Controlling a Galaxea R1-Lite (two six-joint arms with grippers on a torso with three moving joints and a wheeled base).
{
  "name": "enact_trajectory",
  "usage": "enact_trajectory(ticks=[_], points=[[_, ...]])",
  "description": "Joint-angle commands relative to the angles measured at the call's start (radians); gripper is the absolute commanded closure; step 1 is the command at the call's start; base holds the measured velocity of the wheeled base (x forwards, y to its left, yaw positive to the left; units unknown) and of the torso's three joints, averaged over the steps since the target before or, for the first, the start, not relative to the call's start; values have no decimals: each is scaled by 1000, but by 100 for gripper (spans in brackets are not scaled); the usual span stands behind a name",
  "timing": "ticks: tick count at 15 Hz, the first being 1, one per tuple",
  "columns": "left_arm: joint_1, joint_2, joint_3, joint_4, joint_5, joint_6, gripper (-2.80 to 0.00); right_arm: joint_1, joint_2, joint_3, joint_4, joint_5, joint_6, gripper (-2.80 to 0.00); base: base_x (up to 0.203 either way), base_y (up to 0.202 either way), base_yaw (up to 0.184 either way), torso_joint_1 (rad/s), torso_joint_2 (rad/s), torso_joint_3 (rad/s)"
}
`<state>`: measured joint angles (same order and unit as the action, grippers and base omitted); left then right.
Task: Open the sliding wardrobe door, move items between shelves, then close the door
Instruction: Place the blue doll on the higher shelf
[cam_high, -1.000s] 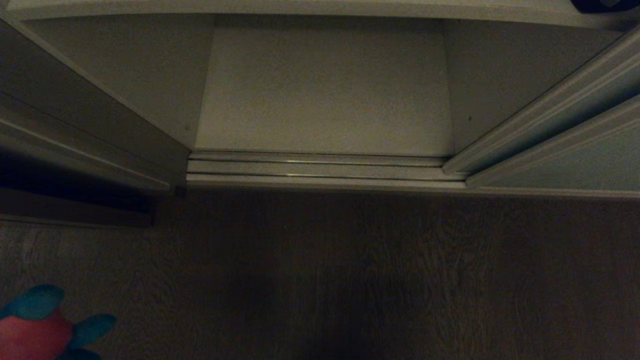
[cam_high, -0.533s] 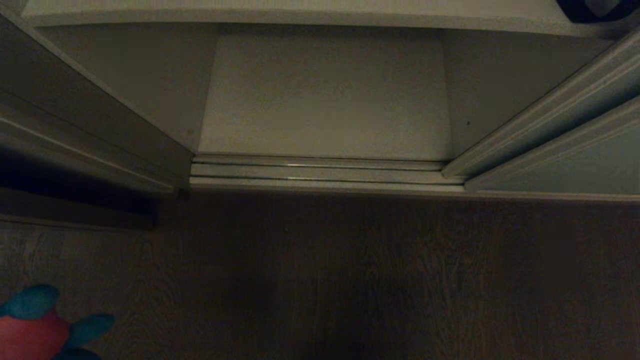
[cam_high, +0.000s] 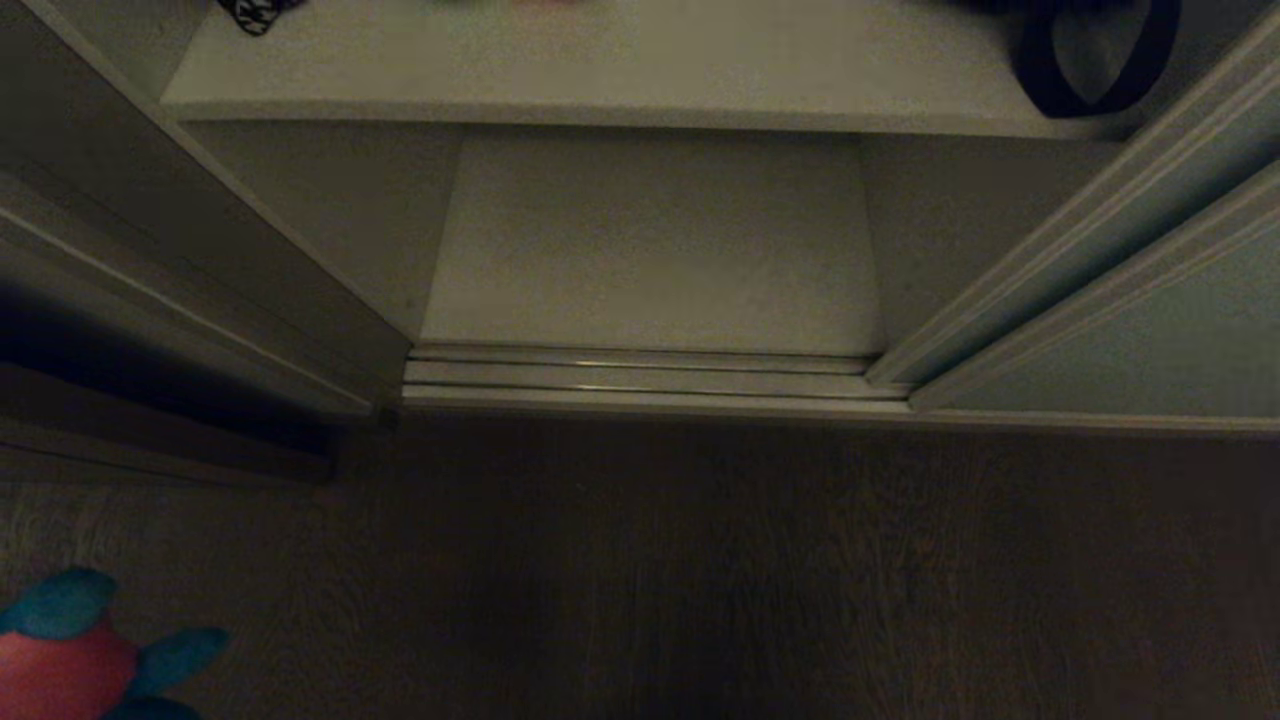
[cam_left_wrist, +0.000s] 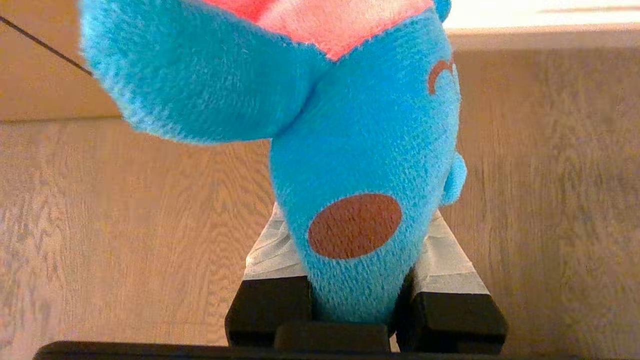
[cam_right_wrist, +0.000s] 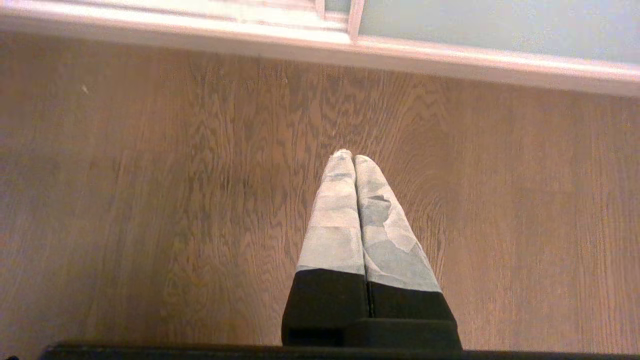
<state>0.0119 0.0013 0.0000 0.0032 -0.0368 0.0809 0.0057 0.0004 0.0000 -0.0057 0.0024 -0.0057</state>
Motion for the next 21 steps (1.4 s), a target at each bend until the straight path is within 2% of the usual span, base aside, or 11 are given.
enact_trajectory(ticks=[1, 21], points=[[0, 2, 0, 0, 0, 0, 0, 0, -3, 0, 0, 1, 0, 0, 0, 0, 0, 2, 1, 209], [0, 2, 0, 1, 14, -3, 0, 0, -3, 0, 0, 1, 0, 0, 0, 0, 0, 2, 2, 185]])
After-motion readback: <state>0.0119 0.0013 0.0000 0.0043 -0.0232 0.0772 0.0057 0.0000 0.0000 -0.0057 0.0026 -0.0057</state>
